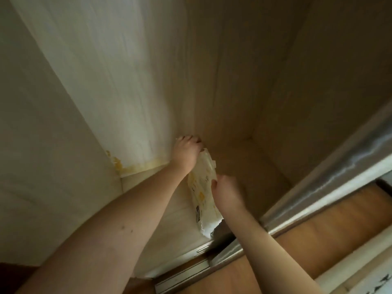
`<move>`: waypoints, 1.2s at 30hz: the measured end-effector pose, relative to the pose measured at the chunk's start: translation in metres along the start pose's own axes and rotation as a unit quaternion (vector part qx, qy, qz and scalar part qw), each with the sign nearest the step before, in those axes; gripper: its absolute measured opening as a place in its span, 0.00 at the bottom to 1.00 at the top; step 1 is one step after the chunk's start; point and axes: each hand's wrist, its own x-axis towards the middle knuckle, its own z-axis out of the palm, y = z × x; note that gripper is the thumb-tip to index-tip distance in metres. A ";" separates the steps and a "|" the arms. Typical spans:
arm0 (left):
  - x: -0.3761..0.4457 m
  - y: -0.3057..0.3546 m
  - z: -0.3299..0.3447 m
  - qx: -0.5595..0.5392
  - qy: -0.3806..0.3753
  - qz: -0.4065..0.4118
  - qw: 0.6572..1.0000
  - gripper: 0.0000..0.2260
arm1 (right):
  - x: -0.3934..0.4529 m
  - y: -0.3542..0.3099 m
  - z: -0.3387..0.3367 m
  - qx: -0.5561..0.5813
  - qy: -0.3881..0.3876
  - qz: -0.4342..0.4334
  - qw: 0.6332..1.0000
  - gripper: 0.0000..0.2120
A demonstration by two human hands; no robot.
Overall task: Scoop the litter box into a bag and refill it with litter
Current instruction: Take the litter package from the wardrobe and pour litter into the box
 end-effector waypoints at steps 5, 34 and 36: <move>0.018 -0.031 0.013 0.046 -0.032 0.027 0.998 0.11 | 0.032 -0.012 0.010 -0.043 -0.029 0.070 0.996 0.13; -0.048 -0.025 0.028 0.056 -0.119 -0.077 0.988 0.28 | 0.000 -0.021 0.059 -0.032 -0.007 -0.008 0.999 0.31; -0.055 -0.021 0.018 0.042 -0.121 -0.090 0.988 0.27 | -0.006 -0.022 0.057 -0.031 -0.003 -0.011 0.999 0.30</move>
